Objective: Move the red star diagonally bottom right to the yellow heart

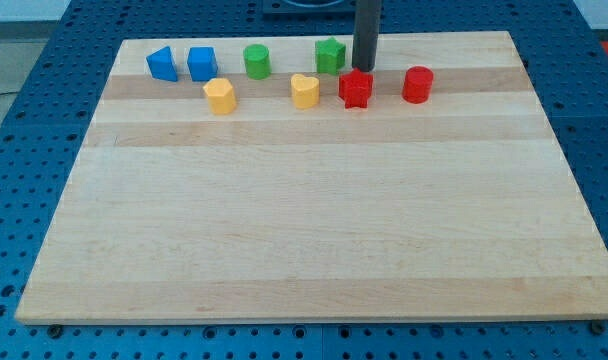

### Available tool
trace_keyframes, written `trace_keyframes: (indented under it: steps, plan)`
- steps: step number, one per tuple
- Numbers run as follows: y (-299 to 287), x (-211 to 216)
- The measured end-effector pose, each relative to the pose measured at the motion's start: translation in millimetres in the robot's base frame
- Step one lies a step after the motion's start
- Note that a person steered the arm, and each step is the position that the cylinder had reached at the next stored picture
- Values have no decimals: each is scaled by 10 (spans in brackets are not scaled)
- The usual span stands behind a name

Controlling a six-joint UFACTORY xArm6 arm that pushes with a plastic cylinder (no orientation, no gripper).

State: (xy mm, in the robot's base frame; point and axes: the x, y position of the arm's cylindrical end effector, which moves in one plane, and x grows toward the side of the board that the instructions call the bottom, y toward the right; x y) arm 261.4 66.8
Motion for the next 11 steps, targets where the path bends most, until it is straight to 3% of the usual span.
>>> trace_keyframes:
  steps: [4,7,9,10,11]
  plan:
    - [-61,19]
    - [103,785]
    - [192,866]
    - [191,1542]
    - [-93,1883]
